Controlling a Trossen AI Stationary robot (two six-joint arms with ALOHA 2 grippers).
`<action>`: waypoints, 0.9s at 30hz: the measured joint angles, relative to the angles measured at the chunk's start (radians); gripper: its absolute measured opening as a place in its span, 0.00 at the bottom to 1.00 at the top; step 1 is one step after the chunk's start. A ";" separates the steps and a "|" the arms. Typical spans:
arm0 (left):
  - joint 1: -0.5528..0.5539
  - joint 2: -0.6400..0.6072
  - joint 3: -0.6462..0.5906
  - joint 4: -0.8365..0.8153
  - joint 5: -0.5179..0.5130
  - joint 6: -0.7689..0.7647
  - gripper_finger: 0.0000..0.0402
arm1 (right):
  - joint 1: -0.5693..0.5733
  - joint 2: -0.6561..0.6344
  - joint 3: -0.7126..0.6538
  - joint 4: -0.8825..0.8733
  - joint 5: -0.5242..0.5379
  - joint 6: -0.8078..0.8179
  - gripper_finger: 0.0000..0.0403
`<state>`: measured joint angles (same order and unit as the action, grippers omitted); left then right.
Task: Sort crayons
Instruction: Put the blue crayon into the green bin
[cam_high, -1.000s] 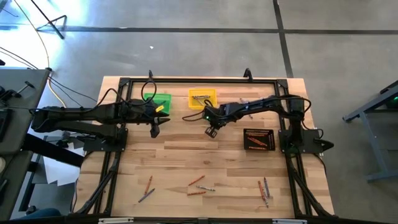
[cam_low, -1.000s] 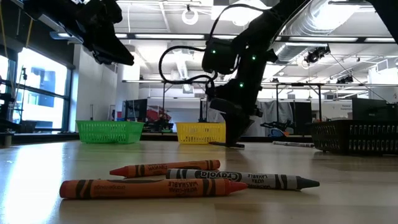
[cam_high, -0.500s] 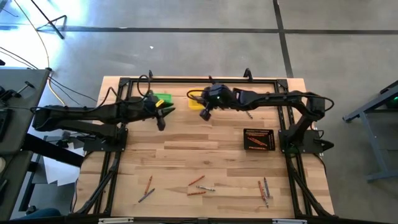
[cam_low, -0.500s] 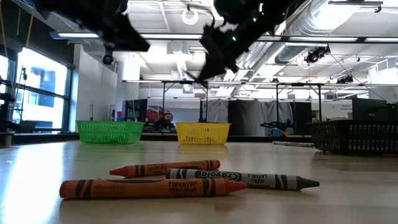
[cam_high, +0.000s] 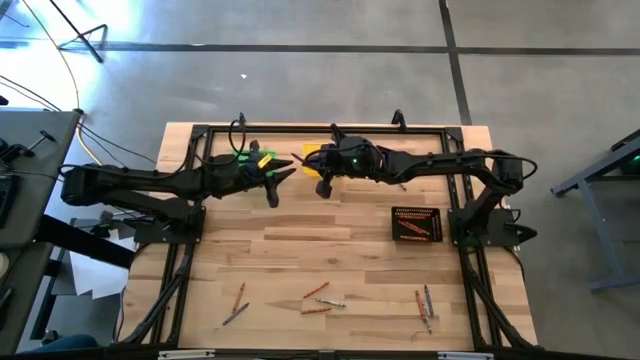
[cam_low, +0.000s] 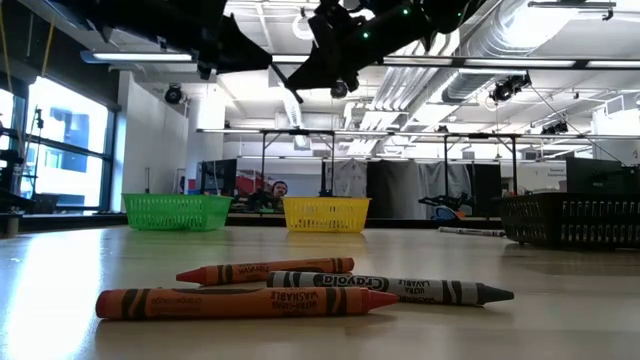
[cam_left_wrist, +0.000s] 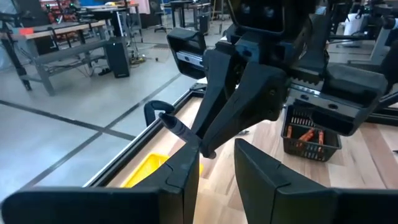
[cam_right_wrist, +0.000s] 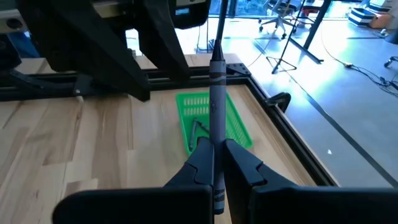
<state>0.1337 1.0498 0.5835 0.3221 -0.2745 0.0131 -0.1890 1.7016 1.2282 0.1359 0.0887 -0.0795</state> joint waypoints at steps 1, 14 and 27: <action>0.000 0.004 0.000 0.006 -0.001 -0.001 0.22 | 0.000 0.000 0.000 0.001 0.000 0.000 0.00; 0.000 0.007 0.000 0.016 -0.063 -0.001 0.22 | 0.003 0.000 0.000 0.020 0.000 0.000 0.00; 0.000 0.007 0.000 0.044 -0.048 -0.010 0.22 | 0.028 -0.001 0.001 0.070 -0.034 -0.008 0.00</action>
<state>0.1341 1.0565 0.5835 0.3663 -0.3223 0.0034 -0.1608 1.7004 1.2289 0.2062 0.0546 -0.0872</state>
